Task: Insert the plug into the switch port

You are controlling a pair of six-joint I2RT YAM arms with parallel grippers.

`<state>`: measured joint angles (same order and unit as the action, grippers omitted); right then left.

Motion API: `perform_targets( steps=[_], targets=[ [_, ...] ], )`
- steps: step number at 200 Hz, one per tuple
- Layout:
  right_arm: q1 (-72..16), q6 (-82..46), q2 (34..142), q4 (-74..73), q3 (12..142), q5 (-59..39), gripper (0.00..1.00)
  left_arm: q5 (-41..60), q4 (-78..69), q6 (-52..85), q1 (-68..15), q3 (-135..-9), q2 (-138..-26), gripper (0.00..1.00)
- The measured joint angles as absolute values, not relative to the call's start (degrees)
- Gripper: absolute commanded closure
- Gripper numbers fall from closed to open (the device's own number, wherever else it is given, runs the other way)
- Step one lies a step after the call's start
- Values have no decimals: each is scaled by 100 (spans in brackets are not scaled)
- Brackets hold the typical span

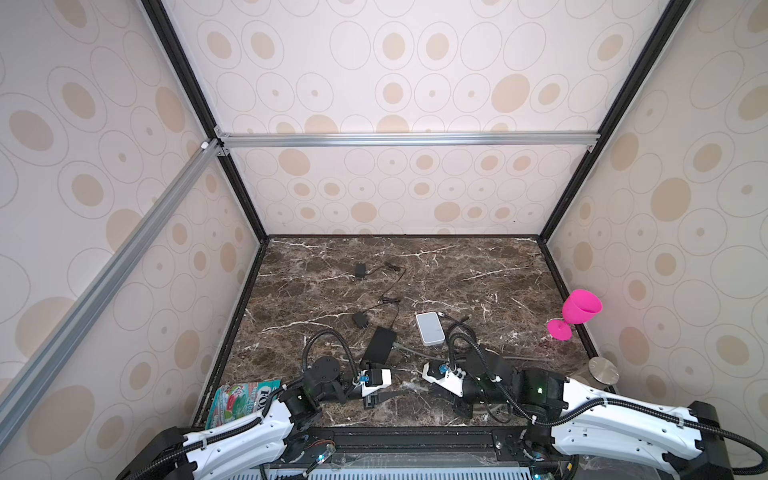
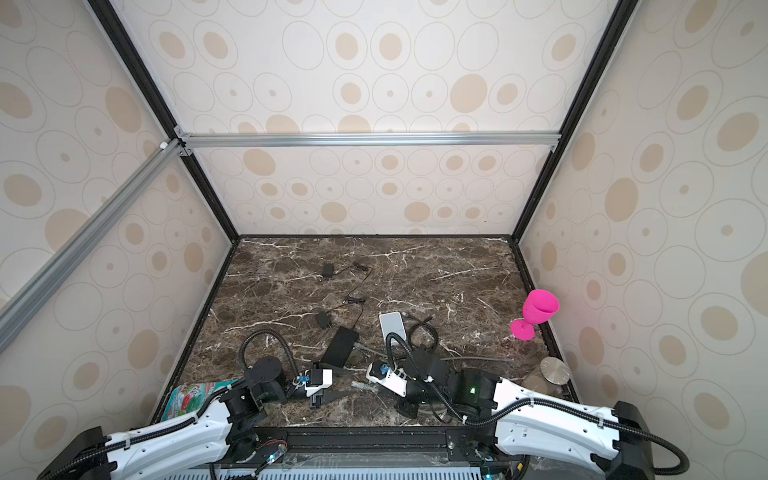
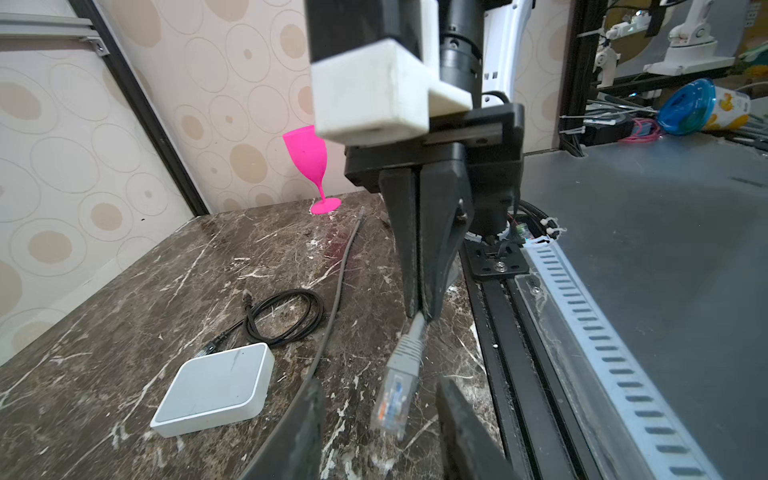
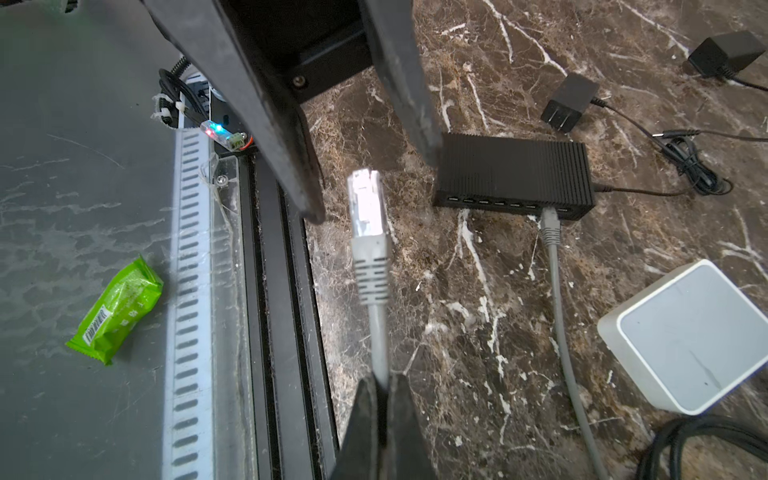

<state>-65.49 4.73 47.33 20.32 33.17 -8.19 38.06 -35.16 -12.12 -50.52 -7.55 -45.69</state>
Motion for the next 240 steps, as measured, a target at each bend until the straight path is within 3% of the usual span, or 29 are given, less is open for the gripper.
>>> perform_targets(
  steps=[26, 88, 103, 120, 136, 189, 240],
  targets=[
    [-6549, 482, 4716, 2034, 3361, -843, 100, 3929, -3452, -1299, -5052, -838, -4672, 71],
    [-6547, 482, 4718, 2058, 3367, -834, 100, 4049, -3393, -1352, -5063, -854, -4652, 100],
    [-6547, 482, 4716, 2060, 3367, -834, 100, 4066, -3369, -1372, -5063, -854, -4652, 100],
    [-6547, 497, 4711, 2058, 3367, -836, 69, 4075, -3367, -1374, -5063, -854, -4654, 100],
    [-6545, 519, 4692, 2034, 3367, -840, 59, 4066, -3363, -1374, -5063, -854, -4654, 100],
    [-6545, 1094, 4755, 1035, 3179, -917, 56, 4069, -3361, -1374, -5063, -854, -4668, 100],
    [-6545, 1380, 5221, 285, 3052, -1076, 64, 4069, -3358, -1374, -5063, -854, -4668, 100]
  ],
)
